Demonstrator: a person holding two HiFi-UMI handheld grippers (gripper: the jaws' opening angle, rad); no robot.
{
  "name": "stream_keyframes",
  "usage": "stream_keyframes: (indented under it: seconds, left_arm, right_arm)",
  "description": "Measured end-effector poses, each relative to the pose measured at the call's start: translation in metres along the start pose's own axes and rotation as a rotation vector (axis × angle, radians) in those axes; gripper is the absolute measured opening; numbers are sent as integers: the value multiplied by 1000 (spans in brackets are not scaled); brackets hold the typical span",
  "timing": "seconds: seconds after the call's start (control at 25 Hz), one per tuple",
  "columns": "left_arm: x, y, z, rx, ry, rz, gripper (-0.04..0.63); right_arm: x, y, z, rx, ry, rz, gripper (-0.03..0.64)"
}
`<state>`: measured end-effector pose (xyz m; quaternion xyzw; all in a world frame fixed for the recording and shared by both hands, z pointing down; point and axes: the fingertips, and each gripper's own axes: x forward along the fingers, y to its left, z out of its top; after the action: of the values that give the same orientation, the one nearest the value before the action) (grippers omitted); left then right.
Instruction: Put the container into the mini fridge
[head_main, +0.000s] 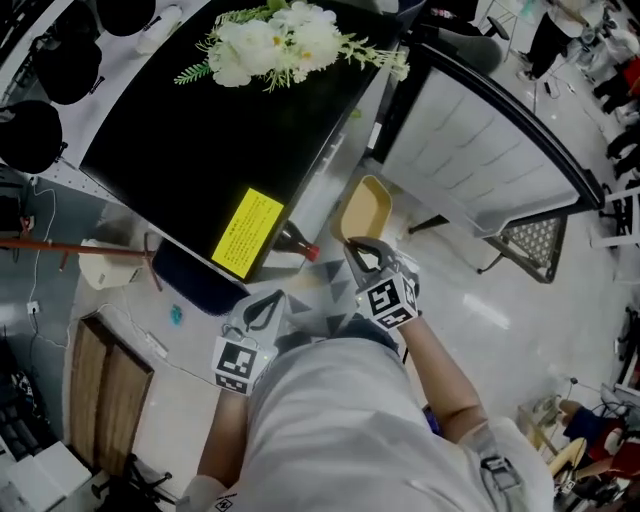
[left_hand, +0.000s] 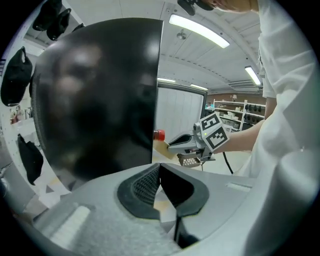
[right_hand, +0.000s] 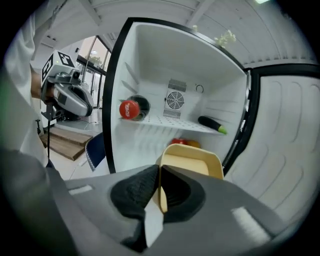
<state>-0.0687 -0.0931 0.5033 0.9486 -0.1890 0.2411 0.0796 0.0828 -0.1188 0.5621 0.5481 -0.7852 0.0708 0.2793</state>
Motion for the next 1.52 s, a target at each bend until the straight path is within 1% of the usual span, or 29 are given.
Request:
stream_keyframes:
  seconds: [0.12, 0.24, 0.32, 0.48, 0.72, 0.88, 1.16, 1.32, 1.52]
  left_arm:
    - [-2, 4, 0, -27, 10, 57, 9]
    - [-4, 5, -2, -44, 11, 109, 9]
    - [-5, 5, -2, -55, 10, 142, 10]
    - [-7, 2, -7, -82, 34, 205, 9]
    - [-10, -3, -12, -125, 40, 271, 11]
    - [-13, -4, -15, -149, 42, 315, 9]
    - [-19, -5, -19, -188, 36, 373, 11]
    - [-20, -5, -19, -206, 36, 405, 9]
    - [-19, -4, -13, -205, 25, 428, 9]
  right_arm:
    - [17, 0, 0, -29, -5, 55, 21]
    - [32, -1, 1, -95, -9, 93, 21]
    - [42, -3, -1, -143, -2, 108, 21]
    - [59, -6, -6, -218, 8, 142, 21]
    - [87, -11, -16, -335, 57, 175, 21]
    - [104, -14, -22, -367, 84, 189, 23]
    - [129, -25, -27, -422, 138, 178, 23]
    - [142, -29, -22, -424, 137, 177, 23]
    - [157, -38, -16, -439, 129, 162, 23]
